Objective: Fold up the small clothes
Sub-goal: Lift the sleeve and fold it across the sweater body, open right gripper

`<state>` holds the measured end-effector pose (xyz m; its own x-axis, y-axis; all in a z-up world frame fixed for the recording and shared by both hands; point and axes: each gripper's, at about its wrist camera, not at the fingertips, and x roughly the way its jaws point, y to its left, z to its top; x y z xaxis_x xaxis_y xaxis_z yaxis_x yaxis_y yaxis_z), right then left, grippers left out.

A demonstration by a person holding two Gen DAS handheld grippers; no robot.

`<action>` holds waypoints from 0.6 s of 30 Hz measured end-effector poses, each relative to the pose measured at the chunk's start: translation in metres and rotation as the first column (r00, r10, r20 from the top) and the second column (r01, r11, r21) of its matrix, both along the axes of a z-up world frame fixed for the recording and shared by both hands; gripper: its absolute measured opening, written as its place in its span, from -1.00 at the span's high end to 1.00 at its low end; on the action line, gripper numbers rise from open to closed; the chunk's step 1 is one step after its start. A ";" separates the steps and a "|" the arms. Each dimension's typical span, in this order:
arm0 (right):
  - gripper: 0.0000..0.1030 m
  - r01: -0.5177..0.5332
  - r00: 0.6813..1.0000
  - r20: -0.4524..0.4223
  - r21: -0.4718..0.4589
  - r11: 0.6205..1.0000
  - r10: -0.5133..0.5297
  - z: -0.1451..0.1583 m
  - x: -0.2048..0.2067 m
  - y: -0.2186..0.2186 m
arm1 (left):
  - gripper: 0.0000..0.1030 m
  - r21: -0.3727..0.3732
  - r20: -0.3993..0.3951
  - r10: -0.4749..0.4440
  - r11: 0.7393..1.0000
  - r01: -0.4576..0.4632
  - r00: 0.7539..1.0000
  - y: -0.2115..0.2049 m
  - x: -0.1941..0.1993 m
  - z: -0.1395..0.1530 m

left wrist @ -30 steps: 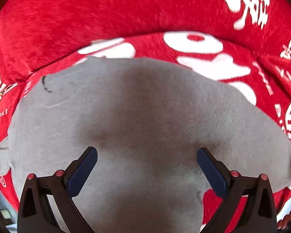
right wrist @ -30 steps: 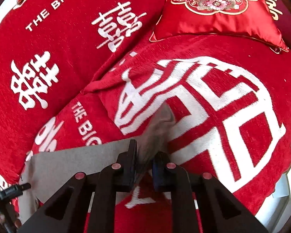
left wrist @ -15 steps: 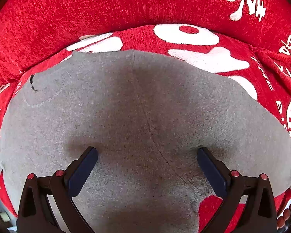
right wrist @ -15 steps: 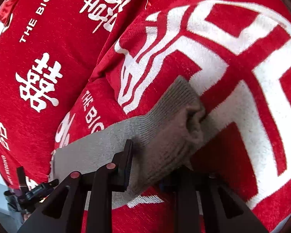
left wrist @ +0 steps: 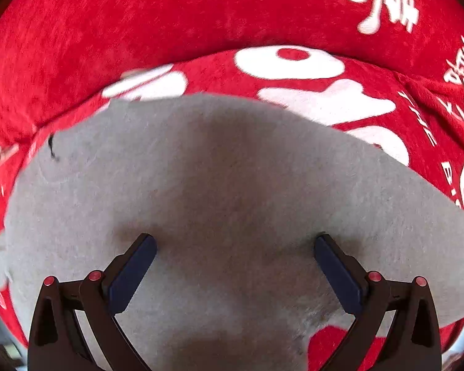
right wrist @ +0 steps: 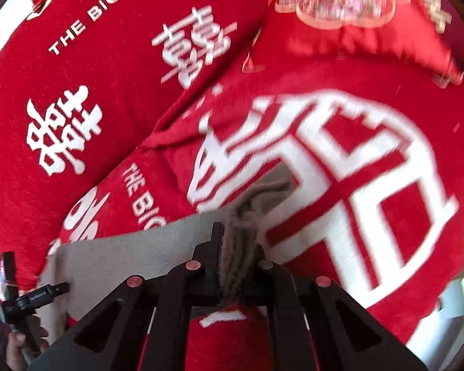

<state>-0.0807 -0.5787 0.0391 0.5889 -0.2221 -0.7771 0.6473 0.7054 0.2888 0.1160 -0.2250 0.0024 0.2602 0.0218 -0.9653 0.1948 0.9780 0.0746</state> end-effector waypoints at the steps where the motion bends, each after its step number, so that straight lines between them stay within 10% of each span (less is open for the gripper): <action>1: 0.86 0.006 1.000 -0.012 -0.013 1.000 -0.006 0.001 0.003 -0.002 | -1.00 0.011 0.001 -0.012 1.000 0.012 1.000 -0.003 0.002 0.001; 9: 0.86 -0.047 0.996 -0.077 -0.071 0.996 0.042 0.002 0.012 0.007 | -1.00 -0.065 -0.046 0.085 0.994 -0.087 0.995 0.017 0.011 -0.001; 14: 0.86 -0.071 0.977 -0.211 -0.242 0.968 0.019 0.009 0.019 0.024 | -1.00 0.116 0.055 -0.032 0.993 0.025 0.998 -0.016 0.002 0.004; 18: 0.86 -0.120 0.967 -0.253 -0.313 0.942 0.039 0.021 0.025 0.044 | -1.00 -0.120 -0.049 -0.075 0.990 0.069 0.996 -0.010 0.000 0.023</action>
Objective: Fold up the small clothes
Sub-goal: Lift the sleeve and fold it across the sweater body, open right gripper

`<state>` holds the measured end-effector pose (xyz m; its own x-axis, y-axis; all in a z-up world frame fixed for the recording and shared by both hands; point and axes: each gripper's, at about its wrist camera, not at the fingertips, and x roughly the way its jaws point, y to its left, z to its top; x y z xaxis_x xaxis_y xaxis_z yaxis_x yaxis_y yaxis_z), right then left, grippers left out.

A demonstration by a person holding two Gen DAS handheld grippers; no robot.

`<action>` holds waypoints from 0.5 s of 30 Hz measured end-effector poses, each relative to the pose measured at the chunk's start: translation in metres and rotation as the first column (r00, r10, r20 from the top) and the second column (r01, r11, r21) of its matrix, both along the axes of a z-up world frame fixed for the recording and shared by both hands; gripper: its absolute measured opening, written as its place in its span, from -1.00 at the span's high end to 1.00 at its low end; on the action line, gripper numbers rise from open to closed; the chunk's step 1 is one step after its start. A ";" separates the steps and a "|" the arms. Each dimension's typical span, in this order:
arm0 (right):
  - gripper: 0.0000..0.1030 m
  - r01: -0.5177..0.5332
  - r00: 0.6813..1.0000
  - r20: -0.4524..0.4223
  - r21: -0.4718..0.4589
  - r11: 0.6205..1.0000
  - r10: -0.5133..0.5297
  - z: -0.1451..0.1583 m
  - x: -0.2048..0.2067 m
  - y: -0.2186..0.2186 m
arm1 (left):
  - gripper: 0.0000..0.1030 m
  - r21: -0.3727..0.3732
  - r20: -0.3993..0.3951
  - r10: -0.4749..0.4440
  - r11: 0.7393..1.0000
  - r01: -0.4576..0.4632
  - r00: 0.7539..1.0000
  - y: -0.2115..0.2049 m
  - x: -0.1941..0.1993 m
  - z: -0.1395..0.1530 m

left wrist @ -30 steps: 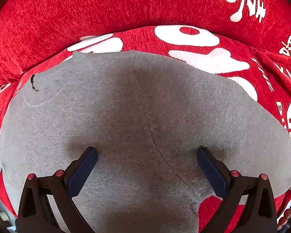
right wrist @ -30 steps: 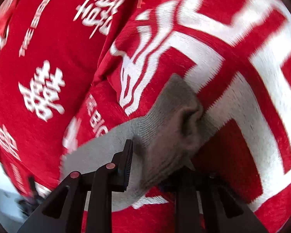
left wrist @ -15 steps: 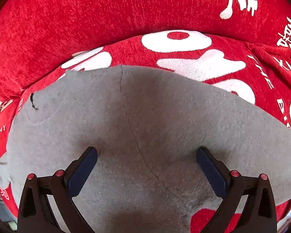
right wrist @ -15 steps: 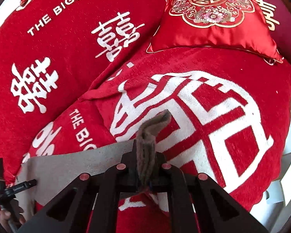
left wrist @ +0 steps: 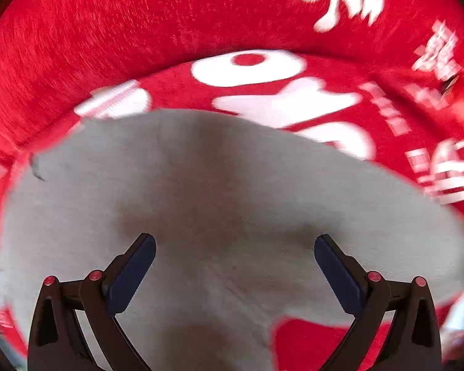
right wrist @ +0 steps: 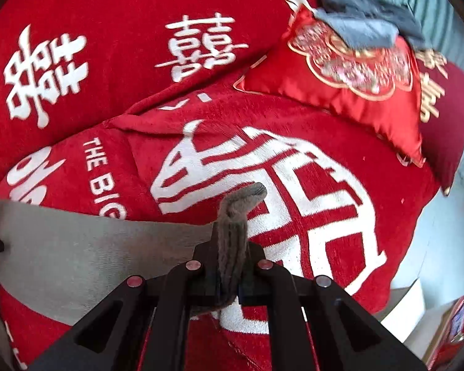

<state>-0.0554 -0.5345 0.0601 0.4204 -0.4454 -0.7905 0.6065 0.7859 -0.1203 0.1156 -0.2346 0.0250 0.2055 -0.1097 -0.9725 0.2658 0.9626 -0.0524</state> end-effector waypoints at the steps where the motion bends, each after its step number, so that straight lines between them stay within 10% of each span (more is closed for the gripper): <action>1: 0.86 -0.011 1.000 0.005 -0.014 1.000 0.011 0.006 0.001 0.006 | -1.00 0.016 0.026 0.006 1.000 -0.007 1.000 0.005 -0.003 0.005; 15: 0.87 -0.379 0.900 0.279 0.122 0.918 0.334 0.115 0.055 0.168 | -1.00 0.016 0.033 0.208 0.978 -0.208 0.978 0.174 -0.018 0.015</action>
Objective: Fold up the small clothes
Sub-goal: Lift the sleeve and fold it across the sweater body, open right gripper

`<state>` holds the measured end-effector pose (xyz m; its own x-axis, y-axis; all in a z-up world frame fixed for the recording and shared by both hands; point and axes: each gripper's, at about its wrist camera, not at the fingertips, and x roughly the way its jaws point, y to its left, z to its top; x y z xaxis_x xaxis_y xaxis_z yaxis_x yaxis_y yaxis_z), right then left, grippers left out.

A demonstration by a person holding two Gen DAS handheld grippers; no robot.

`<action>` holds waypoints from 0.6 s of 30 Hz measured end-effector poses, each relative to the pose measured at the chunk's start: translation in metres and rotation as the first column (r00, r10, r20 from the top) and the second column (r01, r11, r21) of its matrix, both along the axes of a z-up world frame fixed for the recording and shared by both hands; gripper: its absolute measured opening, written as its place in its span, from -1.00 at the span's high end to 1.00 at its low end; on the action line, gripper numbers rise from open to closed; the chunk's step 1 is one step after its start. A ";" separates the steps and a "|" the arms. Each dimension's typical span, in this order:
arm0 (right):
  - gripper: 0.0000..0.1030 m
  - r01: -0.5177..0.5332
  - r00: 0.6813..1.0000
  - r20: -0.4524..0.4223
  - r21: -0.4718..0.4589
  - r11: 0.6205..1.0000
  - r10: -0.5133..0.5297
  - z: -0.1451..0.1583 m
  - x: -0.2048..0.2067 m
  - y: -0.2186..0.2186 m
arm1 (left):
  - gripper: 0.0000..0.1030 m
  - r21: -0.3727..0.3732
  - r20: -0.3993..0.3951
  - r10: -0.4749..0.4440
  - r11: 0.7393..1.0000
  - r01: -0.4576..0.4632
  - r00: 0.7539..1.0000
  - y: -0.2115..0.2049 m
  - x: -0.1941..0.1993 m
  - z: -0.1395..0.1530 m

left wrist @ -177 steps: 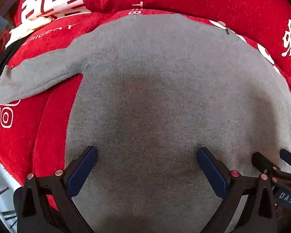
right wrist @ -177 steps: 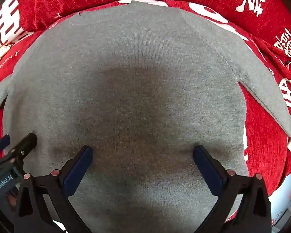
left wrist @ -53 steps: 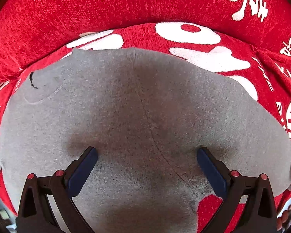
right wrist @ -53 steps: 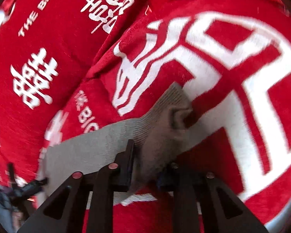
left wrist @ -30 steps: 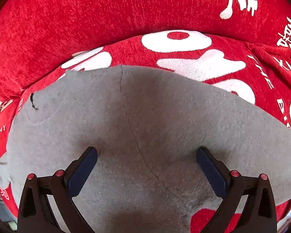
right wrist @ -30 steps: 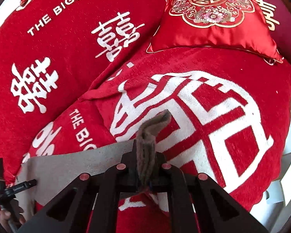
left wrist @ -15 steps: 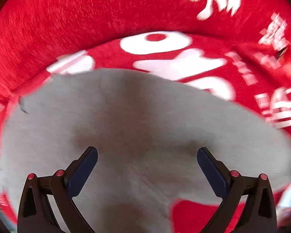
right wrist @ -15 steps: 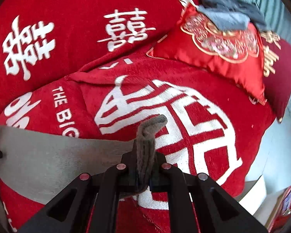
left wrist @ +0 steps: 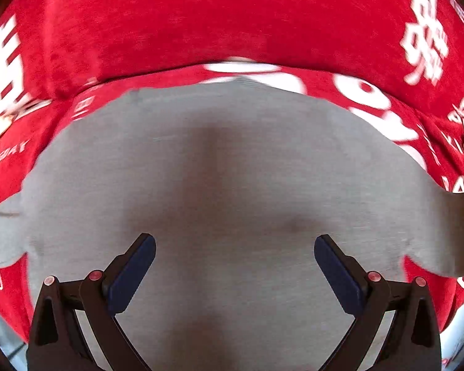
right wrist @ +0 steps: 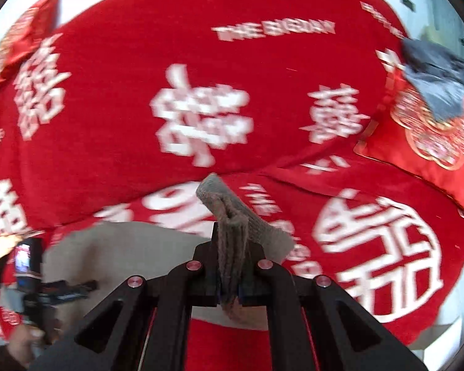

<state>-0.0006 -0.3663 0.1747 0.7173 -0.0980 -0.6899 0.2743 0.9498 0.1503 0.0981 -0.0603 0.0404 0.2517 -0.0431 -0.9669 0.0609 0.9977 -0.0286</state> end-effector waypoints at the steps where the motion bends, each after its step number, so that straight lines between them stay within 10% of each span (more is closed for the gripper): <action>1: 0.87 -0.033 0.999 0.007 0.000 0.999 0.033 0.006 0.008 0.023 | -1.00 0.000 0.002 0.014 1.000 -0.014 1.000 0.012 0.001 0.000; 11: 0.87 -0.313 0.950 -0.023 -0.048 0.948 0.312 0.007 0.073 0.227 | -1.00 -0.078 -0.010 0.227 0.971 -0.227 0.974 0.161 -0.011 -0.005; 18: 0.87 -0.425 0.894 -0.181 -0.048 0.904 0.411 -0.073 0.108 0.332 | -1.00 -0.108 -0.025 0.351 0.930 -0.352 0.936 0.239 -0.032 -0.007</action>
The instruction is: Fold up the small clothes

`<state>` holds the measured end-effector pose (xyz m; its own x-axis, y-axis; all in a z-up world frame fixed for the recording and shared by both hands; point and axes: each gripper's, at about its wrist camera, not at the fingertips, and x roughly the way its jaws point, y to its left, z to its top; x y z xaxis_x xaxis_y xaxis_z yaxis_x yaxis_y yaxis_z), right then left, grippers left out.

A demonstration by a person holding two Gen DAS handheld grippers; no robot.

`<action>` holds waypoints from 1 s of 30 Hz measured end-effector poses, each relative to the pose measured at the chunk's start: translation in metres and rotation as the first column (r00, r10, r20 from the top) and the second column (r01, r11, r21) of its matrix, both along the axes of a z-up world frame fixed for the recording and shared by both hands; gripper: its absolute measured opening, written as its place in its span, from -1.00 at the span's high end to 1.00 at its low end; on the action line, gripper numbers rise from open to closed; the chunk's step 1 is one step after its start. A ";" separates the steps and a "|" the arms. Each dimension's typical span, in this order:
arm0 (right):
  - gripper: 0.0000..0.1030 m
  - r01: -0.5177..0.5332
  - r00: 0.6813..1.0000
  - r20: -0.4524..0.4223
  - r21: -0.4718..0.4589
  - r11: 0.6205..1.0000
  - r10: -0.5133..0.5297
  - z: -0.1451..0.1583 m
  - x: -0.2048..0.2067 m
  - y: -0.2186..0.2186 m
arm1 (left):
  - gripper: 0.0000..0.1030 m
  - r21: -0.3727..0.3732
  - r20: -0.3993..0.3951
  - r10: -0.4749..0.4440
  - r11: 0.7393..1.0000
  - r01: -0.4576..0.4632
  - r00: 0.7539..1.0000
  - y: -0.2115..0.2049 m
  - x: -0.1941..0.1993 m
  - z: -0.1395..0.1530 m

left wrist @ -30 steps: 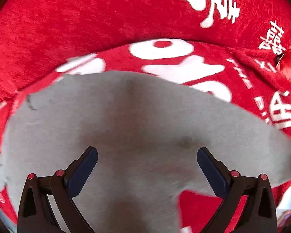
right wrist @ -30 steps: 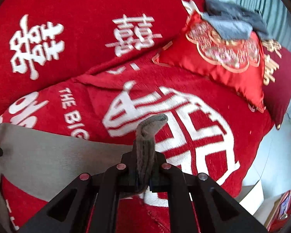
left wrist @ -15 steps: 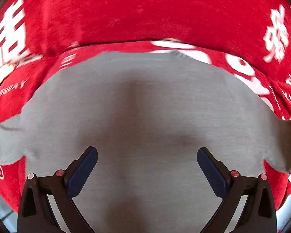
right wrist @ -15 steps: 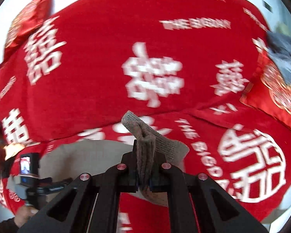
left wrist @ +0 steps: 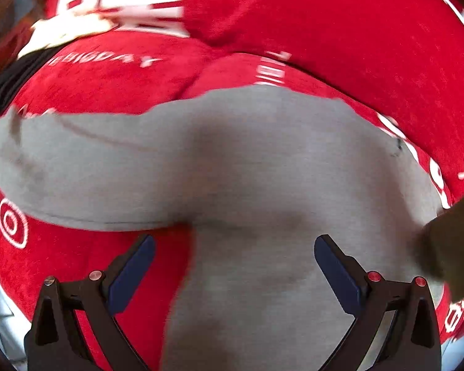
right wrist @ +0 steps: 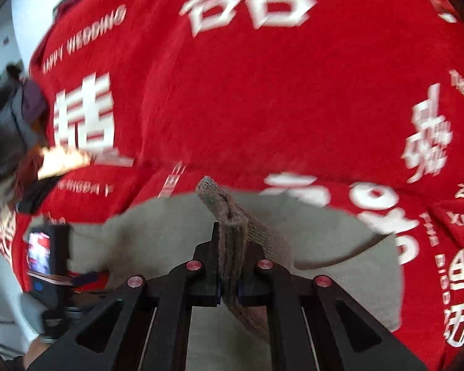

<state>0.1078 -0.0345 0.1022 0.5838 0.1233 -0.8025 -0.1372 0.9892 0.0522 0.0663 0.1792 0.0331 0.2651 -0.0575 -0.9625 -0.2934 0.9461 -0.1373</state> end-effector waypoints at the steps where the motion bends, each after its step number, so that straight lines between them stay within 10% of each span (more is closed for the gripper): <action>1: 0.87 -0.013 0.999 -0.035 -0.014 1.000 0.012 -0.018 0.004 0.012 | -1.00 -0.001 0.000 0.014 1.000 -0.013 1.000 0.008 -0.002 -0.001; 12: 0.81 -0.120 0.976 -0.191 -0.053 0.991 0.108 -0.095 0.016 0.079 | -1.00 -0.049 -0.024 0.115 0.992 -0.116 0.993 0.055 -0.022 -0.020; 16: -0.10 -0.145 0.942 -0.302 0.018 0.989 0.143 -0.107 0.020 0.082 | -0.99 -0.066 -0.024 0.125 0.990 -0.126 0.992 0.056 -0.029 -0.021; 23: -0.29 -0.104 0.976 -0.176 0.122 0.987 0.124 -0.043 0.006 0.044 | -0.99 -0.100 0.000 0.189 0.977 -0.188 0.982 0.059 -0.040 -0.013; 27: -0.32 -0.009 0.999 0.033 -0.047 0.999 0.010 0.012 -0.036 0.004 | -0.99 -0.100 0.027 0.115 0.989 -0.112 0.993 0.034 -0.040 0.002; 30: -0.91 0.064 0.994 0.090 -0.042 0.997 -0.060 0.019 -0.064 -0.042 | -0.99 -0.131 0.028 -0.001 0.991 0.005 1.000 -0.004 -0.031 0.003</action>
